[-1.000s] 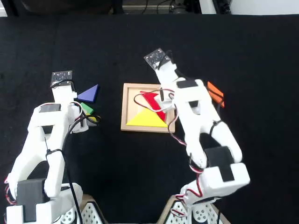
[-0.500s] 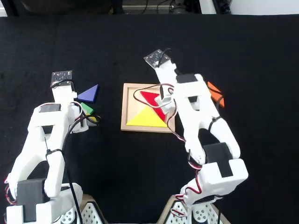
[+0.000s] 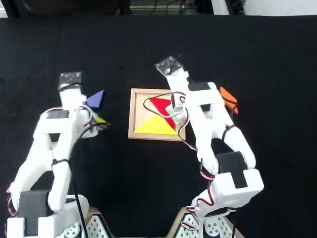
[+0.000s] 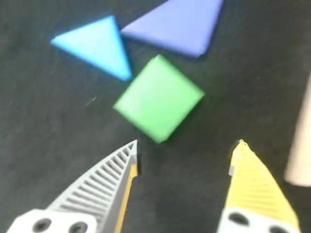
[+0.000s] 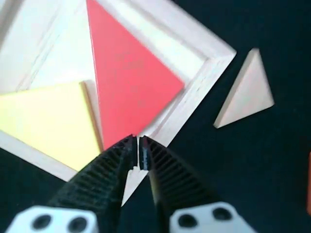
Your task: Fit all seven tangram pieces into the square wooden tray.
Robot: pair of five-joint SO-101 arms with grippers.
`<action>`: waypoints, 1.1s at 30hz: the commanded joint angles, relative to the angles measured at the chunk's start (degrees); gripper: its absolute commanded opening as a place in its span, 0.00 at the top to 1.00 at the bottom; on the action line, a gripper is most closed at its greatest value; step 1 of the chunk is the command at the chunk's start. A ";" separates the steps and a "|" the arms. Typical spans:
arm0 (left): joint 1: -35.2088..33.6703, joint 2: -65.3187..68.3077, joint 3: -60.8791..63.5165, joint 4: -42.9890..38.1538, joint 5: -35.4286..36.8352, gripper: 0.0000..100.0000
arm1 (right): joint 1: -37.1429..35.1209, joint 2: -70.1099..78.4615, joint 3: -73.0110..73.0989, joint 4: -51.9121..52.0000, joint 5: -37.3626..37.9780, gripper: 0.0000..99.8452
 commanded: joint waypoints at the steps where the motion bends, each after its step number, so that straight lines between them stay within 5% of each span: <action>1: 9.27 -1.76 -4.79 -4.31 8.00 0.69 | 0.70 0.48 0.48 -1.67 0.53 0.99; 7: 17.89 3.25 -11.56 -5.98 16.00 0.69 | 0.70 5.23 -0.40 -2.11 0.53 0.99; 16: 19.12 30.42 -31.43 -4.04 16.88 0.69 | 0.62 5.14 -0.75 -2.11 0.44 0.99; 20: 19.21 33.32 -39.60 3.60 16.70 0.69 | 0.53 4.35 -0.57 -2.29 0.44 0.99; 33: 20.79 37.01 -44.26 2.90 16.88 0.69 | 0.44 4.35 -0.48 -5.89 0.53 0.99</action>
